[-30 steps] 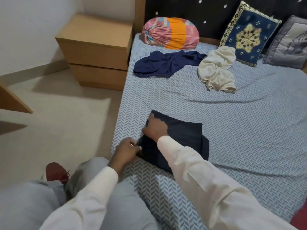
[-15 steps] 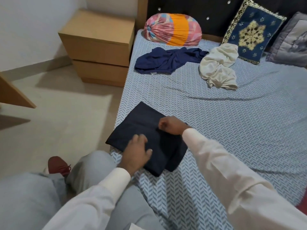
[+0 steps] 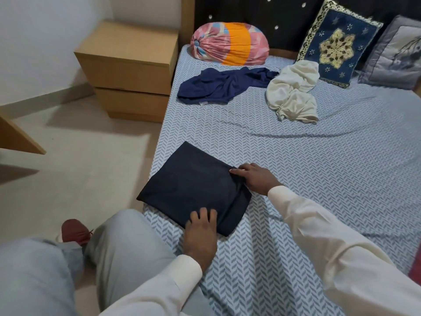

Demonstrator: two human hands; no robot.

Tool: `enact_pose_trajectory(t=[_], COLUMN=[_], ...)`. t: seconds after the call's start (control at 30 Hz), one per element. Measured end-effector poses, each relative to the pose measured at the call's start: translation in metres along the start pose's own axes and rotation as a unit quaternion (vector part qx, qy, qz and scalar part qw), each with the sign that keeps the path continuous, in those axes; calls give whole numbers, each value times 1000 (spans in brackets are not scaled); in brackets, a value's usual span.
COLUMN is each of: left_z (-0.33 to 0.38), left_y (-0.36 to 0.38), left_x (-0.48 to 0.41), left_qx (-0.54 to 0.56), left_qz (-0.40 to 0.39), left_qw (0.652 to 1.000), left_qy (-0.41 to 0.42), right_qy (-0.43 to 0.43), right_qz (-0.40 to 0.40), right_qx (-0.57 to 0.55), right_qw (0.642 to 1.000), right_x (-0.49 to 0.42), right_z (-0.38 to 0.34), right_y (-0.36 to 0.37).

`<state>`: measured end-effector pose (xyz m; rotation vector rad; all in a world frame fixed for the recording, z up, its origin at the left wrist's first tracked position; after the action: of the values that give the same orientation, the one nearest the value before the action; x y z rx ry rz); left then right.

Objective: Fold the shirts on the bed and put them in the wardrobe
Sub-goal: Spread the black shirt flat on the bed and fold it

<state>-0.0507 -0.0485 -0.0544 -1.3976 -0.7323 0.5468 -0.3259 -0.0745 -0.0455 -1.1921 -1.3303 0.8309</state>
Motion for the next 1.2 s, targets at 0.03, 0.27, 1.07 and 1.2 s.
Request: enact_pose_trajectory(t=[0.03, 0.27, 1.07, 1.2], left_z=[0, -7, -128, -129], left_y=[3, -2, -164, -129], left_x=[0, -10, 24, -29], left_qx=[-2, -24, 470, 470], left_qz=[14, 23, 137, 69], left_qw=[1000, 999, 869, 879], left_qy=[4, 4, 73, 37], right_qy=[2, 56, 1, 95], right_qz=[5, 9, 294, 217], right_qx=[1, -27, -483, -412], right_qw=[1000, 998, 824, 880], right_x=[-1, -5, 193, 152], right_z=[-1, -16, -87, -62], right_y=[0, -5, -105, -97])
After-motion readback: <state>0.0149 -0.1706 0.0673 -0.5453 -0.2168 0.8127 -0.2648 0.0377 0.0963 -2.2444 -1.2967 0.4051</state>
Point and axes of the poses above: each hand's wrist, its own x-axis away from the middle knuckle, its own y-axis out of the palm, z = x × y, the point moved 1 cm from there along -x, towards the middle knuckle, and after that the axes turned 8 degrees about -x, right-handed, at the moved point
